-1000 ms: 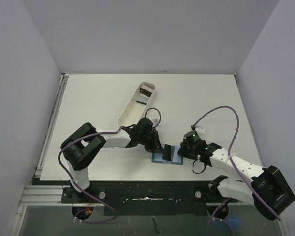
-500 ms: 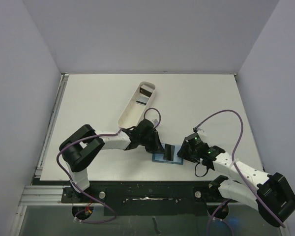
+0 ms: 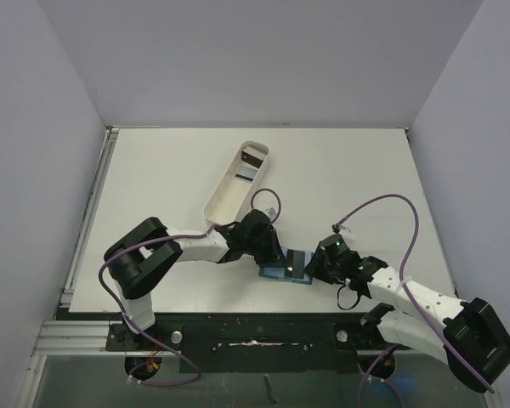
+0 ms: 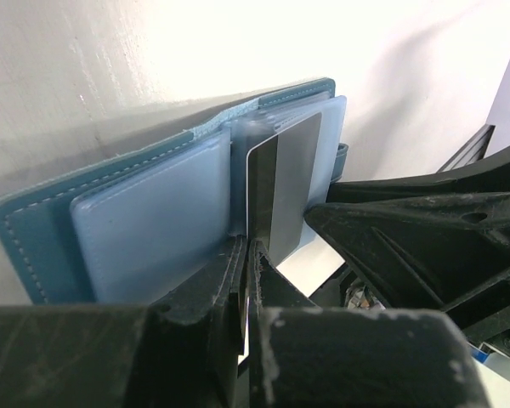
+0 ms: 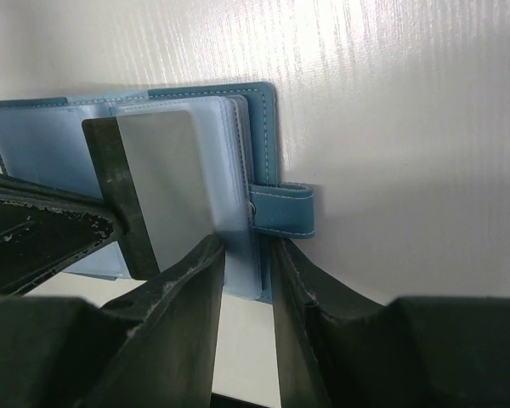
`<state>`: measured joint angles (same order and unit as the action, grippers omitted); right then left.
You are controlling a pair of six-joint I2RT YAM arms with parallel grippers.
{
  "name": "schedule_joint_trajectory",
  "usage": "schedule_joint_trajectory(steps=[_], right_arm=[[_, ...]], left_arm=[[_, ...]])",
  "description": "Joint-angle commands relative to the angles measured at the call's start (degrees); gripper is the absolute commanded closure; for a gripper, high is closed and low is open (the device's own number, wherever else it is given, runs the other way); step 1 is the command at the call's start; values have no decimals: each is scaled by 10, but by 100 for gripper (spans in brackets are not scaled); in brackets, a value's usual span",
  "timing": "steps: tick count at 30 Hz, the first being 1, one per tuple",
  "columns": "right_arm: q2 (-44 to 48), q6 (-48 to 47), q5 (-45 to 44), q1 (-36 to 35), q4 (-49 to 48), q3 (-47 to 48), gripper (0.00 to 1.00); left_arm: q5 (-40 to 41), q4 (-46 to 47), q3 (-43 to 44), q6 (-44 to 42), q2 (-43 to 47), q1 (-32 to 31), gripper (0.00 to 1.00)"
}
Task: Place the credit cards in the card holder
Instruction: Insert the credit card into the card holder.
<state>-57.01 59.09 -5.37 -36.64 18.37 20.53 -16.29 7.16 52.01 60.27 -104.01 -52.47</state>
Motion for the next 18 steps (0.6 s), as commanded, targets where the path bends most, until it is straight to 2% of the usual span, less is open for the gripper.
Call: schedule_joint_trajectory(steps=[1,6,8,14,18], right_arm=[[-2,13,15,-10,-27,0,72],[35,0,-14,-10,27,20,71],[48,-4,-25,-10,48,28,68],[61,-12,-68,-9,92,48,69],[53,-13,-76,-4,89,44,72]], left_arm=[[15,27,21,5,5,-14,97],[50,-4,29,-12,36,-14,76],[60,-4,29,-17,48,-13,71],[54,13,31,-26,43,-12,67],[50,25,26,-23,37,-14,66]])
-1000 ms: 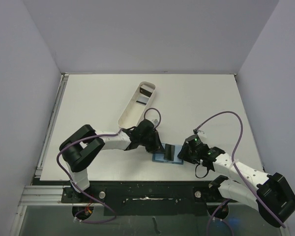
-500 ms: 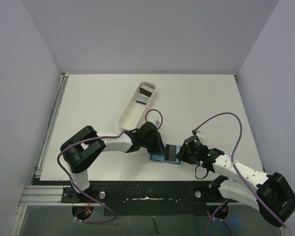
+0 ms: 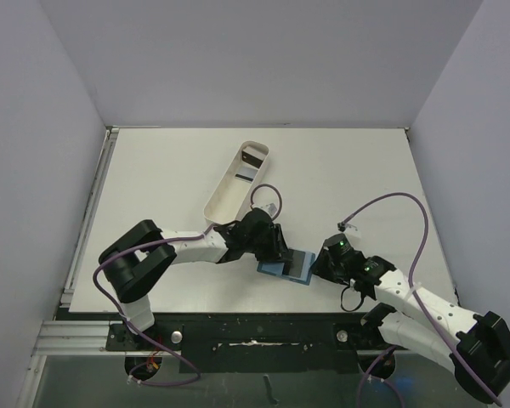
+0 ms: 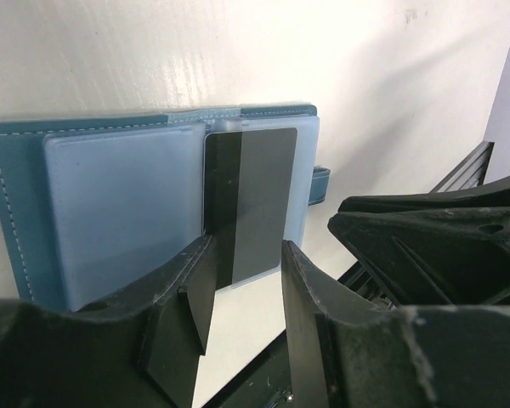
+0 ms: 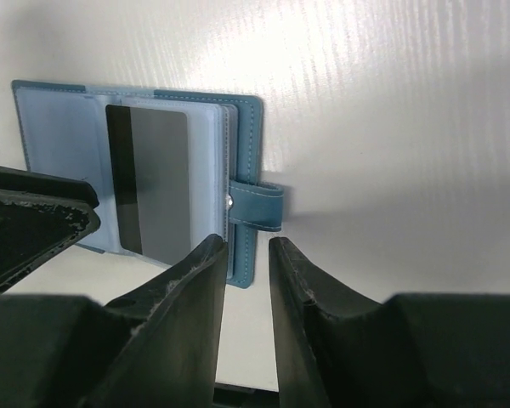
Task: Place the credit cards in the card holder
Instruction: Insert the credit card into the card holder.
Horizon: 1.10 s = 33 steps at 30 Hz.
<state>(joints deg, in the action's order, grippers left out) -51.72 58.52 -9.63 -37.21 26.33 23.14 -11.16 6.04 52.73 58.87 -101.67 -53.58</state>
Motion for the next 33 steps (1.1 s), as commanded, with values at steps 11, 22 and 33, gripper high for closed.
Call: schedule_joint_trajectory(steps=[11,22,33], right_arm=[[-39,-17,-20,32,-35,-8,75],[-71,-26,-18,39,-64,-14,75],[-69,-26,-15,36,-75,-26,76]], left_arm=[[7,25,34,-40,-7,-2,62],[20,18,38,-47,-28,1,61],[14,36,38,-35,-41,1,59]])
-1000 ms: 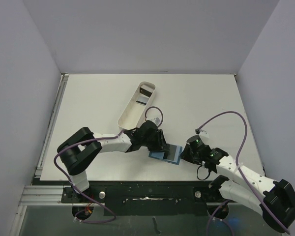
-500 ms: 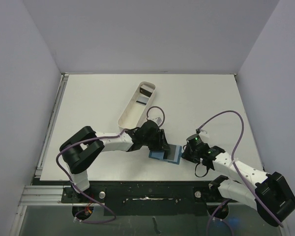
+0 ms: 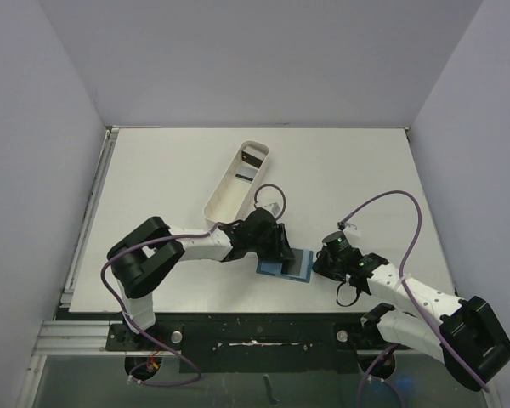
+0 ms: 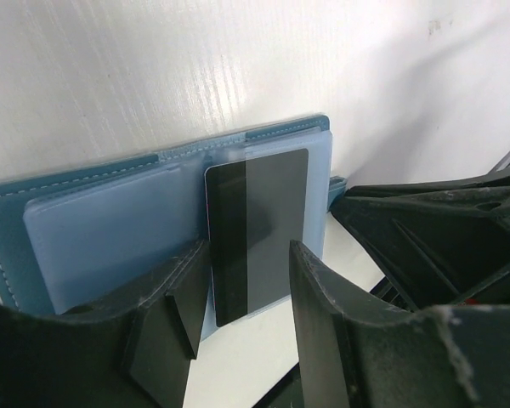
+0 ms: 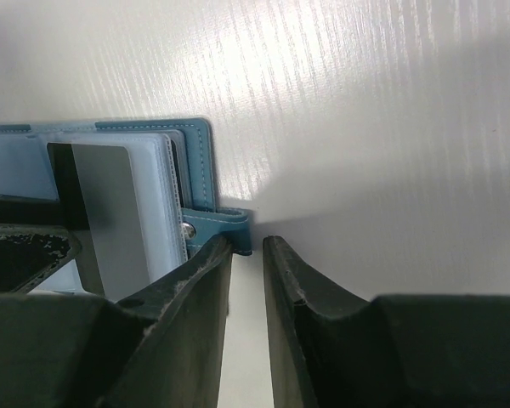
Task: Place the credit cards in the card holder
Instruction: Insert the credit card into the card holder.
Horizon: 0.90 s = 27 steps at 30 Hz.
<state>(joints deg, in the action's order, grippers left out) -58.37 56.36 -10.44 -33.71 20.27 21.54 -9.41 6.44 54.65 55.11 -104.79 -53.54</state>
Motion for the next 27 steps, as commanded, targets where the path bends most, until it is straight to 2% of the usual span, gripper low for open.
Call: schedule_joint_trajectory(steps=[1,27], right_arm=[[-3,-4,-11,1,-13,-9,76],[-15,3,-6,-26,-65,-15,77]], left_arm=[[-6,36,19,7,-11,0,59],[-34,126,27,54,-14,-15,65]])
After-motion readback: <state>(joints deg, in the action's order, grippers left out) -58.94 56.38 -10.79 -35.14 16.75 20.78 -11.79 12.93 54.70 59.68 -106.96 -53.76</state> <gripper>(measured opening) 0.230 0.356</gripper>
